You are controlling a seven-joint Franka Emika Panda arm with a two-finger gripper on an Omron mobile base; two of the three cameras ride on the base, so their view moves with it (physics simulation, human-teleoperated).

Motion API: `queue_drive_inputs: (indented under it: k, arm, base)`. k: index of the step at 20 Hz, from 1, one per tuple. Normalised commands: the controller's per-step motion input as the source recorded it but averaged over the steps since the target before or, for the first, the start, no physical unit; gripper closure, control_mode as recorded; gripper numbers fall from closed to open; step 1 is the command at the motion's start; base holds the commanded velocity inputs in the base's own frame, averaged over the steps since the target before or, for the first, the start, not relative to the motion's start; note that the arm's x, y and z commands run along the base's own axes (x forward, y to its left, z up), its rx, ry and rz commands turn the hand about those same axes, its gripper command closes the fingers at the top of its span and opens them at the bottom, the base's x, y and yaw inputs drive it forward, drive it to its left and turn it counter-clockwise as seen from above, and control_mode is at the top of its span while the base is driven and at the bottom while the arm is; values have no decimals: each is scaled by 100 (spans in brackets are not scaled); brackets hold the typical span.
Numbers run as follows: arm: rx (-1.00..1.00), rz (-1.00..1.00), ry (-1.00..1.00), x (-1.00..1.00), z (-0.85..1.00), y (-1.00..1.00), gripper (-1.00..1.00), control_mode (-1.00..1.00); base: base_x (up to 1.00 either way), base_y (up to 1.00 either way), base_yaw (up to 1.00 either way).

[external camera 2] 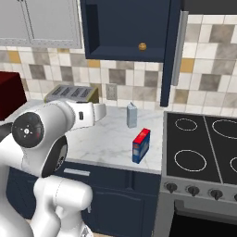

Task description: Pick the boxed food and boxed food from the counter and place them in the cabinets closest to them.

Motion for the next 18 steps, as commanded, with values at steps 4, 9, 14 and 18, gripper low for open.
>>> queue_drive_inputs:
  k: [4, 9, 14, 18]
  arm:
    - [-2, -2, 1, 1, -24, 0, -100, -100]
    - [0, -4, 0, 0, -23, -5, -100, -100]
    - [-1, -8, 1, 1, -22, 0, -100, -100]
    - [-2, -12, 0, 0, -17, -2, -100, -100]
  base:
    - [0, 0, 0]
    - [0, 0, 0]
    - [0, 0, 0]
    - [0, 0, 0]
